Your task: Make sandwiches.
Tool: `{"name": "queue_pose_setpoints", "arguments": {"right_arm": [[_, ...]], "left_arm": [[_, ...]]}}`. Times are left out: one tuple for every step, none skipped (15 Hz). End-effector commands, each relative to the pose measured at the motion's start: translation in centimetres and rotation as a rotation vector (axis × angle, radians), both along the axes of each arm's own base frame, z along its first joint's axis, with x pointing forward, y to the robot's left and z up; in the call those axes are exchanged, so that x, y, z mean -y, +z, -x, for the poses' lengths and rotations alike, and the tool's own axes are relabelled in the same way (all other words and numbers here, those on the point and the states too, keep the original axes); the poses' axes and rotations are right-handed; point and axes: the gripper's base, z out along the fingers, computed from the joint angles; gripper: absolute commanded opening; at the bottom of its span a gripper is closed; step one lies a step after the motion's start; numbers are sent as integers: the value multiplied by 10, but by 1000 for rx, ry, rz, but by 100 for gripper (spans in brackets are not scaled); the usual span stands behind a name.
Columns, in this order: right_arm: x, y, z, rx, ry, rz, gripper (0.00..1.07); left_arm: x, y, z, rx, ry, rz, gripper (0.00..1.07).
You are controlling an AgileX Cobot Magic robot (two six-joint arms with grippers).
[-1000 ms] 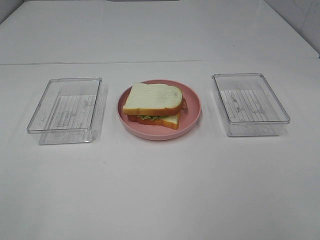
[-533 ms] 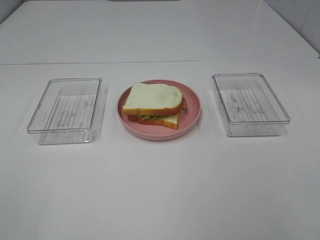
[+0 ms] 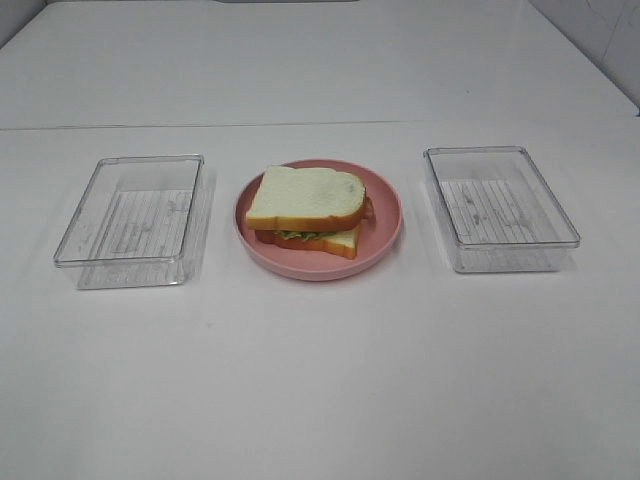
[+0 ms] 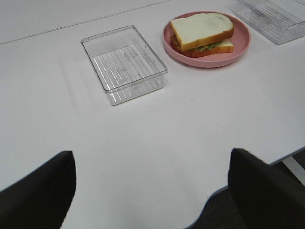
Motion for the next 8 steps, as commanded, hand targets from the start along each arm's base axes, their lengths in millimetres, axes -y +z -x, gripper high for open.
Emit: {"name": "queue_pose_setpoints", "arguments": {"right_arm": [[1,-1,-1,9,-52,-5,78],[2,0,0,17,-96,-7,78],[4,0,3,41,-151,-10,78],[6,1,7,70,-201,-13,78],[6,1,9,89,-227,-14,78],[7,2,14,121,-265,-15,78],[7,2,23,178,-294,-19,78],[7,2,26,199,-292,-21,78]], "left_arm": [[0,0,1,14,6,12,83],[1,0,1,16,43,11,83],[1,0,1,16,93,11,83],[1,0,1,16,142,10,83],[1,0,0,16,161,10,83],[2,0,0,17,195,10,83],[2,0,2,31,243,12,83],[2,0,2,31,260,12,83]]}}
